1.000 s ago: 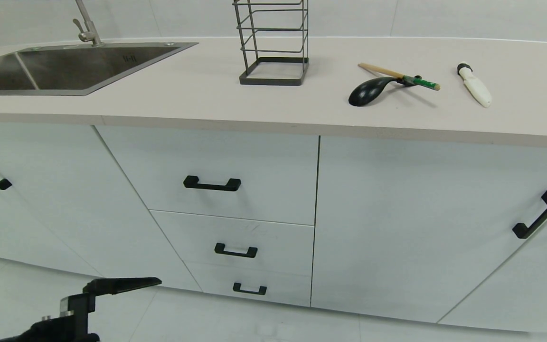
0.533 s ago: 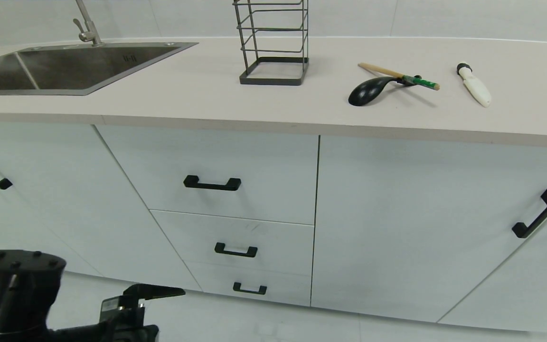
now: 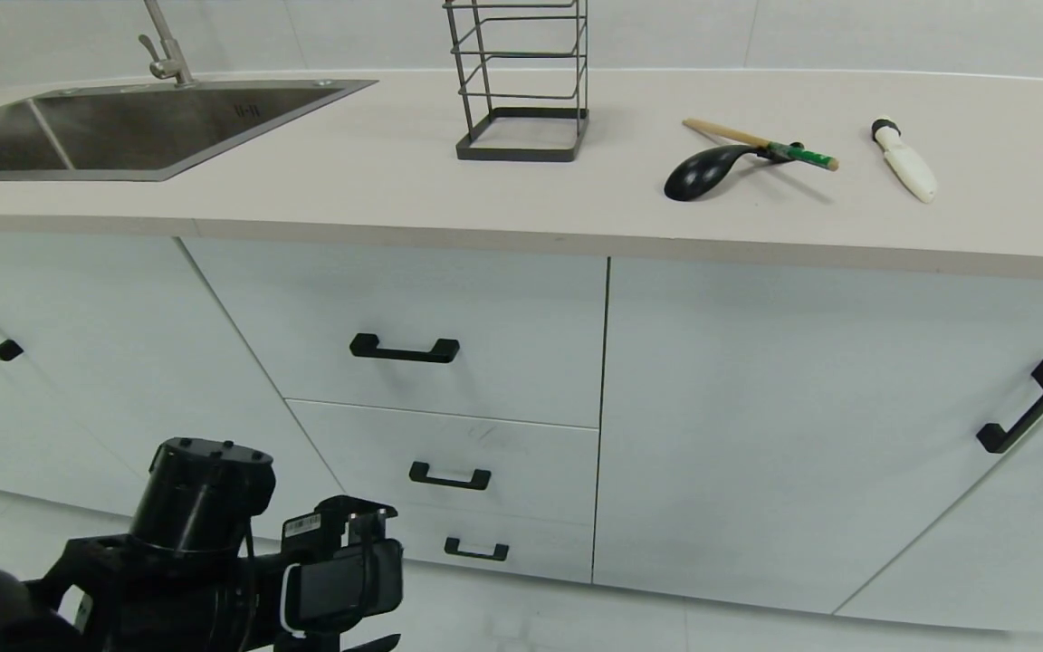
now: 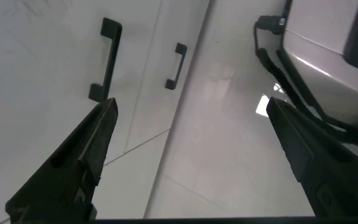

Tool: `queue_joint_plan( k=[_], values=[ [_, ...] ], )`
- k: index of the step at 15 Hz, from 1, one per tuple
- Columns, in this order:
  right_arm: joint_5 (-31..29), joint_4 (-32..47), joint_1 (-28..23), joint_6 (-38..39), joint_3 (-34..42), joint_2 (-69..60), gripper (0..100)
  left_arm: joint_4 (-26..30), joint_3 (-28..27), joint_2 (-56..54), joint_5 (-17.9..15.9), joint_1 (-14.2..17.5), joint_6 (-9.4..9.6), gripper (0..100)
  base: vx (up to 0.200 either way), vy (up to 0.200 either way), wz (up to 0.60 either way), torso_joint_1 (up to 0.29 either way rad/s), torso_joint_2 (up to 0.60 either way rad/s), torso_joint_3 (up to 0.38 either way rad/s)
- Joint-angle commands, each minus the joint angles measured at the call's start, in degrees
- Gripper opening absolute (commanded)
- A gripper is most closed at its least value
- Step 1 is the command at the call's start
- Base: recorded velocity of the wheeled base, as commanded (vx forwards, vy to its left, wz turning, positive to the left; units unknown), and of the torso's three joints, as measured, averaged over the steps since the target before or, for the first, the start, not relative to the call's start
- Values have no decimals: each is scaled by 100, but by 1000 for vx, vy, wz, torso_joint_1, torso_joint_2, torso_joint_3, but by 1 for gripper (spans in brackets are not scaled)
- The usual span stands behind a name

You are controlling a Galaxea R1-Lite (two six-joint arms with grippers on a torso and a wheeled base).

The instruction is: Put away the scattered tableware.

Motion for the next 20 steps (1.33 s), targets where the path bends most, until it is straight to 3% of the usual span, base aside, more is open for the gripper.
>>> queue_joint_plan(
  k=[1,7,9,11,20],
  values=[
    [2,0,1,-6,1,7,0,-261,-190,659,66,-1,7,100,0,0,0,0,0,0],
    [2,0,1,-6,1,7,0,-1403,-216,1582,330,-18,77,100,0,0,0,0,0,0],
    [2,0,1,3,1,7,0,-1860,-278,1951,321,-9,341,100,0,0,0,0,0,0],
    [2,0,1,-6,1,7,0,-1904,-462,2100,312,-9,420,100,0,0,0,0,0,0],
    [2,0,1,3,1,7,0,-1887,-1077,2680,295,35,402,100,0,0,0,0,0,0]
  ],
)
